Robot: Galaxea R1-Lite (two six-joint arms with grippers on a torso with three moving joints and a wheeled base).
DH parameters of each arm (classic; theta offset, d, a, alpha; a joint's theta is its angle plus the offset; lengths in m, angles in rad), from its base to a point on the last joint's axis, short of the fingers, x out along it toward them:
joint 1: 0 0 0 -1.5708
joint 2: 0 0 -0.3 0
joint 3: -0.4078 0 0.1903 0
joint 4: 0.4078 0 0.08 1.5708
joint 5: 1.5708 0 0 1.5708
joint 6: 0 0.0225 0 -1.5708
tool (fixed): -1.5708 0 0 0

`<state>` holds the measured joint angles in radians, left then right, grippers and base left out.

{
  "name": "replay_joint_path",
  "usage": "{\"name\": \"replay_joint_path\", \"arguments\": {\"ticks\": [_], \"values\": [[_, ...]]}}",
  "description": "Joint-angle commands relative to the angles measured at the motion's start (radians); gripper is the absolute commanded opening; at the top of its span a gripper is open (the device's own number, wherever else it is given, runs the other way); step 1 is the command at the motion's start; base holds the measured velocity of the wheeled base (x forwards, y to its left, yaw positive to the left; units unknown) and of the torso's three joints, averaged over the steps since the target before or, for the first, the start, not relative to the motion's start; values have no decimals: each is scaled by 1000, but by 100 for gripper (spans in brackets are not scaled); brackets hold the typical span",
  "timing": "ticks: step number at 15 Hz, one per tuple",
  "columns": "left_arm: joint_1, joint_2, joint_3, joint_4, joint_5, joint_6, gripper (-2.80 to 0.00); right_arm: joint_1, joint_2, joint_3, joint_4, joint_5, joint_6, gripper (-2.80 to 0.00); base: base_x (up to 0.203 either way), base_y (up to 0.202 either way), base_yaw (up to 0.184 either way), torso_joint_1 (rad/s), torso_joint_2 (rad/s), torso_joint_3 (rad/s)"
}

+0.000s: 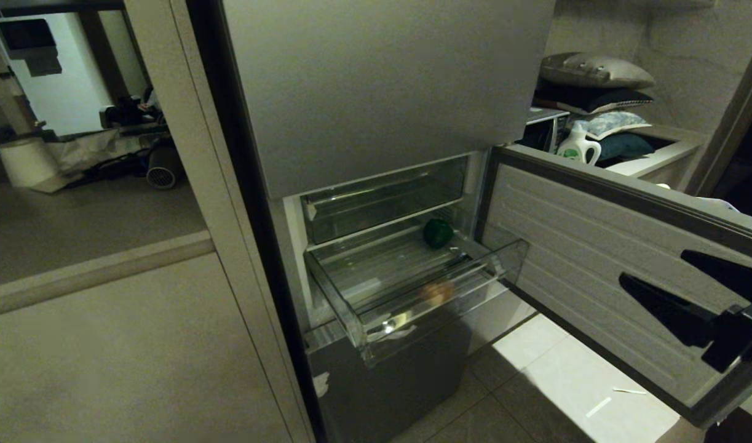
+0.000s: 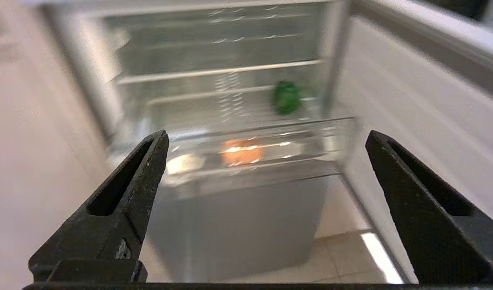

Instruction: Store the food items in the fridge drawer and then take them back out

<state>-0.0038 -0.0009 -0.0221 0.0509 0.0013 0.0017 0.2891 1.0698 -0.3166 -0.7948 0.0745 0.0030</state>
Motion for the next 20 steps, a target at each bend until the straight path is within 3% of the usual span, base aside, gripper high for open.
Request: {"name": "replay_joint_path", "arguments": {"ticks": [1, 10, 16, 20], "values": [[1, 1, -1, 1, 0, 0, -280, 1, 41, 10, 7, 35, 2, 0, 0, 0, 0, 0, 0, 0], [1, 1, 1, -2, 0, 1, -280, 1, 231, -7, 7, 30, 19, 0, 7, 0, 0, 0, 0, 1], [1, 1, 1, -2, 0, 0, -280, 1, 277, -34, 8, 20, 22, 0, 190, 0, -1, 6, 1, 2], [-1, 1, 1, -2, 0, 0, -280, 1, 411, -118, 8, -28, 23, 0, 123, 0, 1, 4, 5, 2]]}}
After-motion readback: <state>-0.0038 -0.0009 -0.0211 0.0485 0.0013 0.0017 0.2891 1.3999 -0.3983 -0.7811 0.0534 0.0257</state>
